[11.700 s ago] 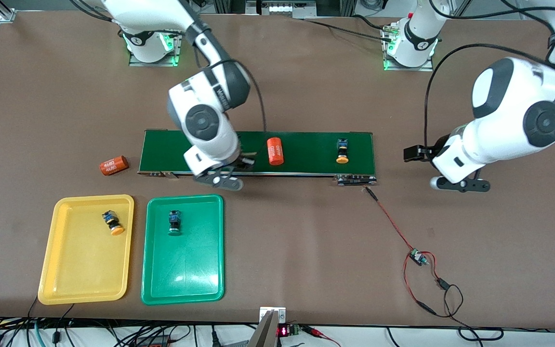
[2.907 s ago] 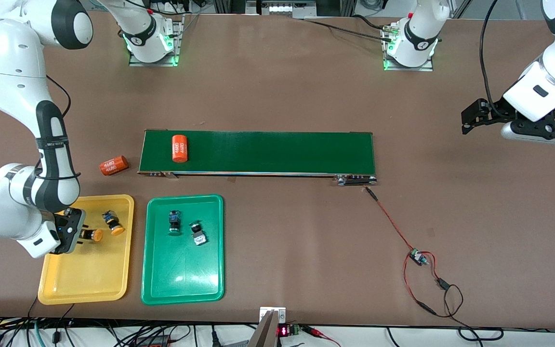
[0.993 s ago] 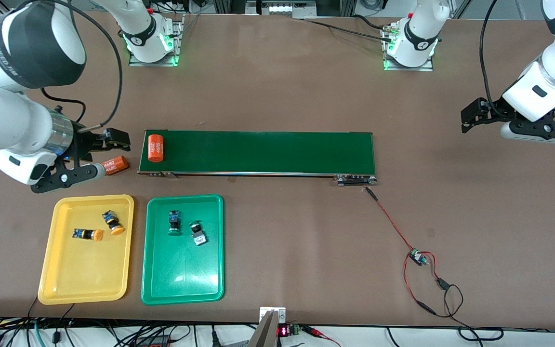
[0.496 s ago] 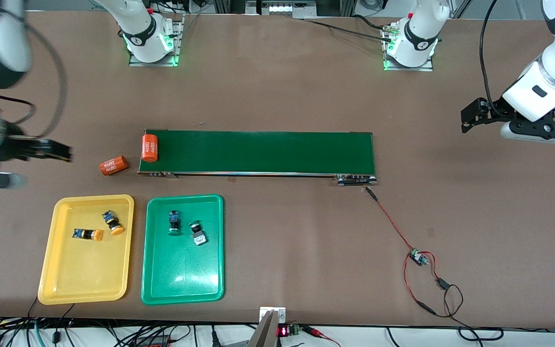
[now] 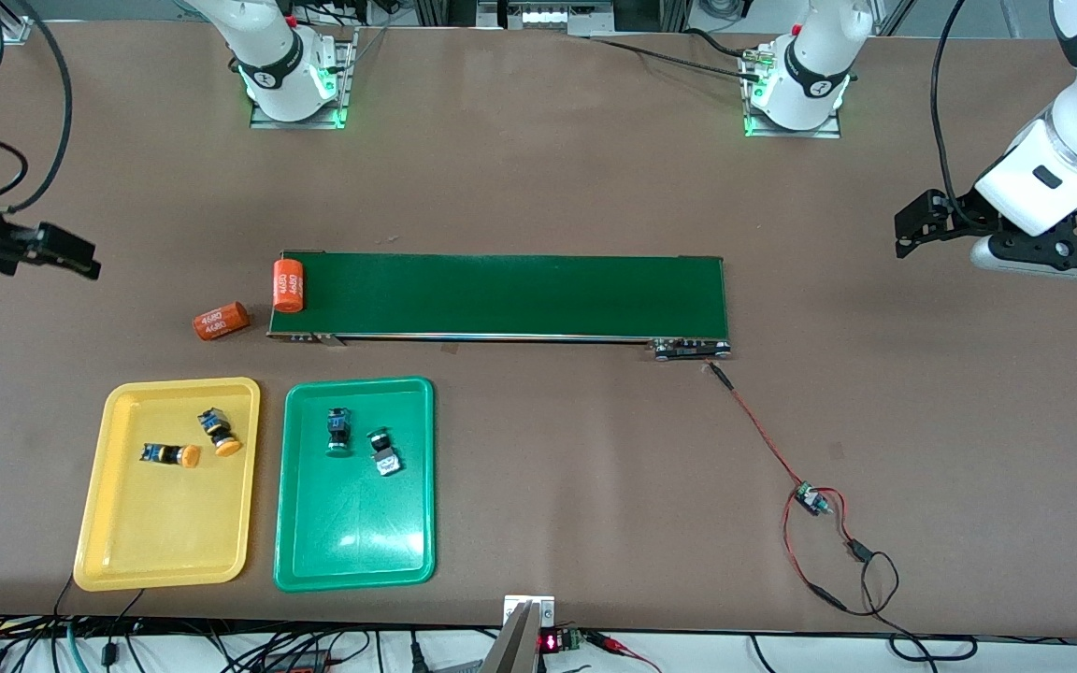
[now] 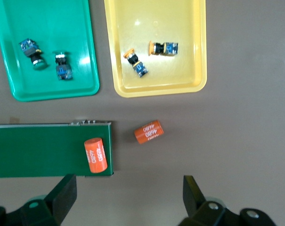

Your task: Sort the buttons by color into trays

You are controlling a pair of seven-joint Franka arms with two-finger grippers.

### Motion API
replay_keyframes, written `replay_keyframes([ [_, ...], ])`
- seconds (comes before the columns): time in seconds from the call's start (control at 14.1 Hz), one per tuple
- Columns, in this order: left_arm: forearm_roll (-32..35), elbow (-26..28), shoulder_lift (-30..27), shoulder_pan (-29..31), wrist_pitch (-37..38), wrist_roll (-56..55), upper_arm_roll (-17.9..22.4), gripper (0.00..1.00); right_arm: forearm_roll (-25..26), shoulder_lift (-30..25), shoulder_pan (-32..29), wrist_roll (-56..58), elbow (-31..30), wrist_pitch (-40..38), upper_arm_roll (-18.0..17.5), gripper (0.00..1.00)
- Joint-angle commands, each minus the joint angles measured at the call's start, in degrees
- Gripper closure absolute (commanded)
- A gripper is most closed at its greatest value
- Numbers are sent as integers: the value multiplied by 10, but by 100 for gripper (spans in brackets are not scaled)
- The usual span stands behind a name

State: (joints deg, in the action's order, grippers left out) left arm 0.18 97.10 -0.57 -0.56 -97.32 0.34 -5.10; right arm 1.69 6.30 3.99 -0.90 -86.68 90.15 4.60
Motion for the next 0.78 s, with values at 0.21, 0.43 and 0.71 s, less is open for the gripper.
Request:
replay_keyframes([
  [0.21, 14, -10, -1, 0, 13, 4, -1, 0, -3, -36, -3, 46, -34, 6, 3, 0],
  [0.43, 14, -10, -1, 0, 13, 5, -1, 0, -3, -43, -2, 39, -25, -9, 1, 0],
  [0.71, 14, -10, -1, 2, 13, 7, -1, 0, -3, -42, 0, 19, -20, -11, -1, 0],
])
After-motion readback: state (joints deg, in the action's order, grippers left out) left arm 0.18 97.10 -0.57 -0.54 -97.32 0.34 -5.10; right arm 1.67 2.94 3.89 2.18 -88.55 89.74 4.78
